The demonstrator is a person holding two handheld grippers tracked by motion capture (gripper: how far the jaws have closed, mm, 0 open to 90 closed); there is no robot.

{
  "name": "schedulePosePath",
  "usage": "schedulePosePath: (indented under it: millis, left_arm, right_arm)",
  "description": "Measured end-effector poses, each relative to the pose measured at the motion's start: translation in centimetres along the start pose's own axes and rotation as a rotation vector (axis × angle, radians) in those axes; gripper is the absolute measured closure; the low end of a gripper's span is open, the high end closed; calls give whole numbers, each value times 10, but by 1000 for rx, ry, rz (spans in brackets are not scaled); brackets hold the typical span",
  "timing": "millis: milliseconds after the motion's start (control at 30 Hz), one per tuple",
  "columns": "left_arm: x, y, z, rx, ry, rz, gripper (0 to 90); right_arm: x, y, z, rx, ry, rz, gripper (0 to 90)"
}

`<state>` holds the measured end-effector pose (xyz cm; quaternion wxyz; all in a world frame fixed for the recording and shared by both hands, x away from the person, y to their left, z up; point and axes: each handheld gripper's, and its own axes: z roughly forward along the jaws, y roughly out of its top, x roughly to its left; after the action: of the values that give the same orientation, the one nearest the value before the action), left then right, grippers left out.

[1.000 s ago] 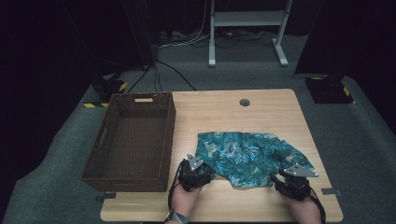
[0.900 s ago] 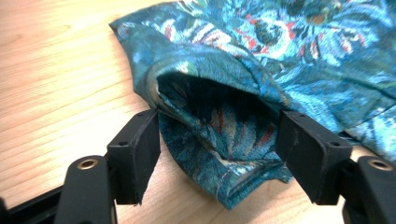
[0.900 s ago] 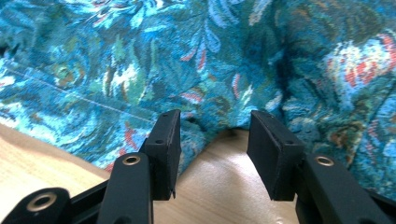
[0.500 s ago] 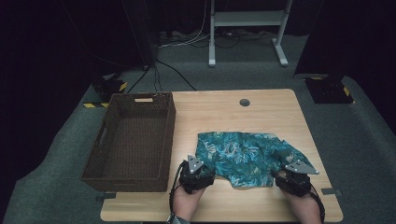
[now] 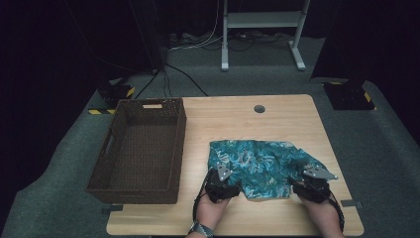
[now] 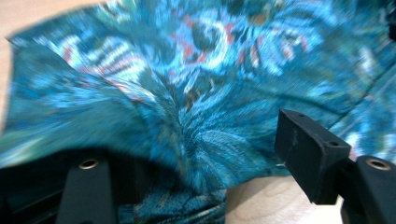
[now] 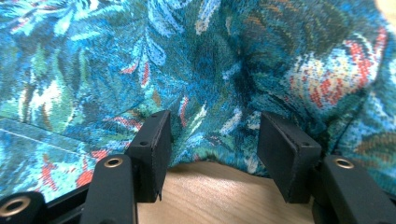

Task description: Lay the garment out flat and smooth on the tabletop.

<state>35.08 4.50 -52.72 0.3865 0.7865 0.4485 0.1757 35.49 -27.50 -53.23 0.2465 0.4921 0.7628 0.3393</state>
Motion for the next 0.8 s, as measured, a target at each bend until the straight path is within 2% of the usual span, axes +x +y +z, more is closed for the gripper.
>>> schedulePosePath:
  millis: [67, 167, 333, 567, 667, 800]
  left_arm:
    - [2, -3, 5, 19, -2, -1, 341]
    - [4, -5, 8, 22, -2, 10, 415]
    - [1, -6, 7, 19, 16, 39, 559]
    - [3, -4, 5, 24, -8, 42, 751]
    - [3, -2, 1, 15, -10, 36, 770]
    - [5, 2, -8, -10, -12, 28, 771]
  right_arm:
    - [-1, 0, 3, 9, 4, 6, 459]
    - [-2, -1, 5, 13, 26, 25, 510]
    - [2, 0, 4, 20, 50, 14, 666]
    - [6, 1, 2, 28, 81, 8, 849]
    - [7, 1, 1, 26, 78, 3, 867]
    - [8, 4, -9, -21, 70, -4, 872]
